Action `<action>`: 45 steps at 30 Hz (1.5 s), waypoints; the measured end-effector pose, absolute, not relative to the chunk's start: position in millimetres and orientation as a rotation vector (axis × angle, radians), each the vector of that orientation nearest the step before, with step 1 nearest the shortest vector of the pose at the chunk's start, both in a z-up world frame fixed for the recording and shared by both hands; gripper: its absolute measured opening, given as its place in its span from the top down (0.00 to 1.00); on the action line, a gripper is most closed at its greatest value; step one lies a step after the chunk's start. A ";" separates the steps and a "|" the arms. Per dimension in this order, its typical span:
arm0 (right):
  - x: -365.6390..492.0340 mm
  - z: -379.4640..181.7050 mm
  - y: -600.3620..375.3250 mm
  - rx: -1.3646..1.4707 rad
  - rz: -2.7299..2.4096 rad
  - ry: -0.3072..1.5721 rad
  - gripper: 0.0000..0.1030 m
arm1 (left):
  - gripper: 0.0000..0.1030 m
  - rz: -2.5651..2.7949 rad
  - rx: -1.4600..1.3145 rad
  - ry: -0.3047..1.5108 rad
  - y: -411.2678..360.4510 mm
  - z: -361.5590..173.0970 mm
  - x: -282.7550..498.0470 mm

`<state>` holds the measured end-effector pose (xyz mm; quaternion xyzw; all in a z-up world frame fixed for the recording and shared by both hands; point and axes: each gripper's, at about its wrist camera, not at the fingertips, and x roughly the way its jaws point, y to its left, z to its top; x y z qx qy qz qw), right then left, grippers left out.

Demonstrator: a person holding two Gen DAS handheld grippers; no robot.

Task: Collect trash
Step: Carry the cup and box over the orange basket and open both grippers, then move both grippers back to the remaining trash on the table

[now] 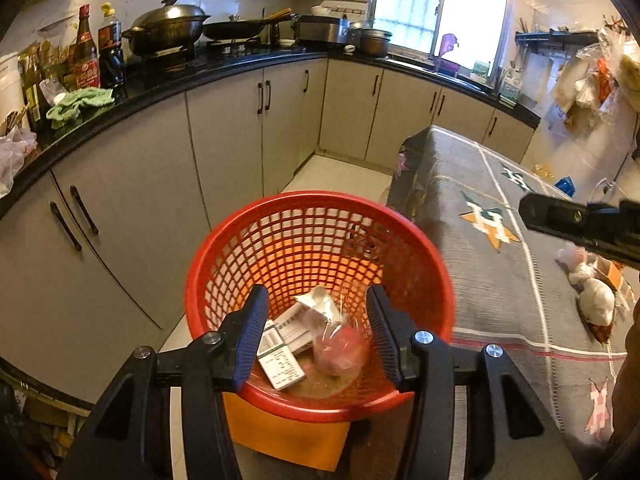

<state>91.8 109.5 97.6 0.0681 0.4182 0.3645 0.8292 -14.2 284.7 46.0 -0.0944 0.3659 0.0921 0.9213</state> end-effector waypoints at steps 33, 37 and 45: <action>92.7 142.4 -229.6 0.302 0.166 0.606 0.18 | 0.36 -0.170 -0.019 0.812 45.6 64.5 34.5; 103.1 127.3 -220.5 0.265 0.214 0.654 0.18 | 0.32 -0.220 -0.025 0.840 29.4 59.3 44.7; 107.1 109.2 -182.0 0.110 0.277 0.660 0.18 | 0.24 -0.294 -0.084 0.875 4.0 45.8 64.6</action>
